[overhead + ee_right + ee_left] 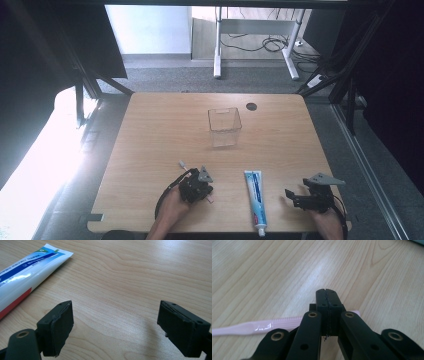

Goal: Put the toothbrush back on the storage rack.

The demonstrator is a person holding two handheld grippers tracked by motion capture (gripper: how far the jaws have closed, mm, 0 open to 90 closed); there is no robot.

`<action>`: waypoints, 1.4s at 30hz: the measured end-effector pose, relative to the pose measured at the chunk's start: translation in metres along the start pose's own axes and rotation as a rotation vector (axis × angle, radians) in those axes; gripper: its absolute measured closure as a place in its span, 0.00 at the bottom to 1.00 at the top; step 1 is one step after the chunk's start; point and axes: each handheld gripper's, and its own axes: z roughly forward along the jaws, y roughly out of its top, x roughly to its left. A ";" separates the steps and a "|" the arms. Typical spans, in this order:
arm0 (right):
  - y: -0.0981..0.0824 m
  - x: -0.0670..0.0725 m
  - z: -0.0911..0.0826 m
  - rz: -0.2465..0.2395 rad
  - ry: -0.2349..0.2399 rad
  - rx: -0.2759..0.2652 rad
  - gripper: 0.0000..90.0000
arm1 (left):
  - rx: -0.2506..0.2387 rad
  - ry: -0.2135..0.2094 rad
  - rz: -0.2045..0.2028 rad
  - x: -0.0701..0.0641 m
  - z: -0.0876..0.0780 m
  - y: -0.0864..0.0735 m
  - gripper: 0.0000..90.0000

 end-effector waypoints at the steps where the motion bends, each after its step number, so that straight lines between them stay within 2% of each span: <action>1: 0.000 0.000 0.000 -0.001 0.000 0.001 0.15 | 0.004 0.000 -0.005 0.000 -0.001 -0.002 1.00; 9: 0.000 0.000 0.001 -0.001 0.000 0.006 0.15 | 0.017 0.012 -0.035 0.004 -0.013 -0.021 1.00; 21: -0.001 0.000 0.003 0.002 -0.001 0.017 0.15 | 0.034 0.040 -0.075 0.013 -0.029 -0.038 1.00; 30: -0.001 0.000 0.003 0.002 -0.002 0.021 0.15 | 0.038 0.065 -0.123 0.025 -0.040 -0.052 1.00; 36: -0.001 0.000 0.003 0.001 -0.002 0.019 0.15 | 0.044 0.092 -0.129 0.034 -0.049 -0.060 1.00; 42: -0.001 0.000 0.003 0.002 -0.001 0.021 0.15 | 0.056 0.116 -0.152 0.045 -0.054 -0.070 1.00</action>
